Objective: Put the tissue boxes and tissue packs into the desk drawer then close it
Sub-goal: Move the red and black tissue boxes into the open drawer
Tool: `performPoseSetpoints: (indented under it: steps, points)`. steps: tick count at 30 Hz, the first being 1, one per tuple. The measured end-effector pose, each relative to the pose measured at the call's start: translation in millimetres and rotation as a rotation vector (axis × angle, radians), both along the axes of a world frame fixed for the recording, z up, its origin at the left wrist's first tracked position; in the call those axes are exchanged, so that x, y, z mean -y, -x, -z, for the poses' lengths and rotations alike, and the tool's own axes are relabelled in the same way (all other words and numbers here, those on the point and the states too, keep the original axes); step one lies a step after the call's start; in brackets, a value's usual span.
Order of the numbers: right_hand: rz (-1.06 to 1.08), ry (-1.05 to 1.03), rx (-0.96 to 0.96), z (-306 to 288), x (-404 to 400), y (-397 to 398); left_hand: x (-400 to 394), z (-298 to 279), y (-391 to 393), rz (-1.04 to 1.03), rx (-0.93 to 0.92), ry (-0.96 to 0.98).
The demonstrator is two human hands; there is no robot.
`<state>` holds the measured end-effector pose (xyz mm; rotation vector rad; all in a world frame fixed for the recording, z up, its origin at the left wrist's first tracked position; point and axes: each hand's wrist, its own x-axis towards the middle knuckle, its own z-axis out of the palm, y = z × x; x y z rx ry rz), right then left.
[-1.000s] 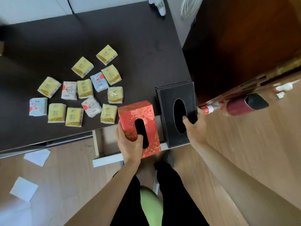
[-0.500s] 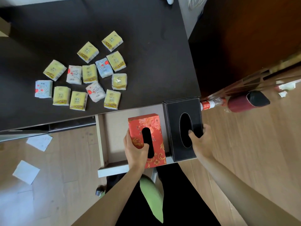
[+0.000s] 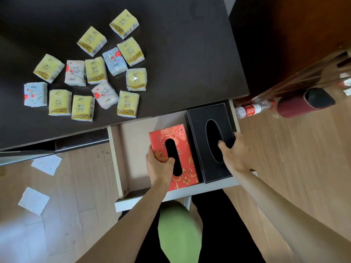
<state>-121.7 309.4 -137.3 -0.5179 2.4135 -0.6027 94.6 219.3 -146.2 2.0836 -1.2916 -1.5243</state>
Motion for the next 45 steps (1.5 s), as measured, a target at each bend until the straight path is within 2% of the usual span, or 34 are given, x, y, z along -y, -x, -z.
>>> performPoseSetpoints:
  steps: [7, 10, 13, 15, 18, 22, 26, 32, 37, 41, 45]
  points:
    - [-0.124, -0.097, -0.158, 21.3, 3.6, -6.0, 0.6, 24.9, -0.8, 0.05, -0.027, -0.011]
    - [-0.131, -0.115, -0.161, 19.3, 3.1, -12.4, -0.3, 24.3, -4.3, 0.067, -0.053, -0.018]
    - [-0.117, 0.003, -0.167, 9.9, 6.7, -17.0, 8.0, 19.7, -9.0, 0.08, -0.101, -0.003]
    - [-0.209, 0.106, -0.206, 3.7, 17.7, -14.4, 23.2, 19.4, -13.6, 0.139, -0.126, 0.016]
    - [-0.465, 0.161, -0.294, 2.4, 47.2, -5.0, 55.0, 16.0, -18.1, 0.405, -0.098, 0.114]
    - [-0.776, 0.025, -0.42, 12.4, 75.1, 12.3, 92.8, 11.4, -18.4, 0.947, 0.195, 0.312]
    - [-0.929, -0.073, -0.49, 22.5, 71.4, 27.3, 102.0, 12.4, -14.3, 1.161, 0.242, 0.489]
    - [-0.969, -0.016, -0.564, 40.1, 60.2, 32.8, 96.6, 22.5, -0.4, 1.382, 0.472, 0.889]
    - [-0.945, -0.038, -0.644, 50.1, 40.7, 38.3, 98.8, 37.8, 5.7, 1.401, 0.551, 1.038]
    - [-0.909, -0.082, -0.602, 40.2, 33.5, 34.8, 103.8, 34.5, 10.4, 1.392, 0.615, 1.169]
    - [-0.828, -0.084, -0.538, 27.4, 20.7, 21.2, 99.3, 27.4, 9.5, 1.409, 0.644, 1.14]
